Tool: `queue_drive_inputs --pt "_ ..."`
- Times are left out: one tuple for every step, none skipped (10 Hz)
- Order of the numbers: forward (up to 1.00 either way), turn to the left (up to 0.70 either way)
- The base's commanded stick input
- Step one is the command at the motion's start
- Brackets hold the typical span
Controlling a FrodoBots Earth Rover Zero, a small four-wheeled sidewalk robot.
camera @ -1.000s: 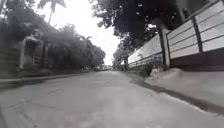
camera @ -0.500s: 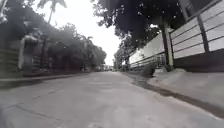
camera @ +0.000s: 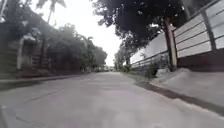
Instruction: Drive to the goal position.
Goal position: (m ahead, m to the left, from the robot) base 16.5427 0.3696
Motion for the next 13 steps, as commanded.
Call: queue_drive_inputs --pt "0.50 0.00" --pt "0.50 0.00" --pt "0.50 0.00" --pt "0.50 0.00" --pt "0.50 0.00" --pt "0.50 0.00" --pt "0.50 0.00" --pt "0.50 0.00" --pt "0.50 0.00" --pt "0.50 0.00" --pt "0.50 0.00" --pt "0.50 0.00" --pt "0.50 0.00"
